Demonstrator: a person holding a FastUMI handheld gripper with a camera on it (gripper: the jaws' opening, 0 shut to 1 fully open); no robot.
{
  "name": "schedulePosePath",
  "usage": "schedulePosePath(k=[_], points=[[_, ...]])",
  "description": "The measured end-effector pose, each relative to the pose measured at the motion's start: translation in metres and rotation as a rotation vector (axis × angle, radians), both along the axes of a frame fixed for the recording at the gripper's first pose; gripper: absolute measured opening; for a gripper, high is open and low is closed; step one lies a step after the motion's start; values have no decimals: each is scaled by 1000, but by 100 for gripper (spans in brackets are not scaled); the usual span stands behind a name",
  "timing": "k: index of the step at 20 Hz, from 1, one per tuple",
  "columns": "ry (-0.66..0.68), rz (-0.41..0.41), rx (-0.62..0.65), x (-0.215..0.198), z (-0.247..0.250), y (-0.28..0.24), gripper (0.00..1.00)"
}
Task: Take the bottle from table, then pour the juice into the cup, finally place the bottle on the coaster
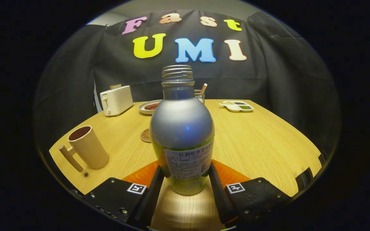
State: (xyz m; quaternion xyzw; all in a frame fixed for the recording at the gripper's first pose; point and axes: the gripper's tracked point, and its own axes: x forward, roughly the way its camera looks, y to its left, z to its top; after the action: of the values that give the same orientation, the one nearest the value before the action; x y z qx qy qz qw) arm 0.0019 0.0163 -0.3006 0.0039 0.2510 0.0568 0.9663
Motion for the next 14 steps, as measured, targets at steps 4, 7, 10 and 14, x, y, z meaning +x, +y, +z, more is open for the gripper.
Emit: schedulePosePath(k=[4, 7, 10, 14], points=[[-12, 76, -72, 5, 21, 12, 75], [-29, 109, -123, 8, 36, 20, 75], [-42, 147, -196, 9, 50, 27, 75], [-47, 199, -270, 14, 60, 44, 75]])
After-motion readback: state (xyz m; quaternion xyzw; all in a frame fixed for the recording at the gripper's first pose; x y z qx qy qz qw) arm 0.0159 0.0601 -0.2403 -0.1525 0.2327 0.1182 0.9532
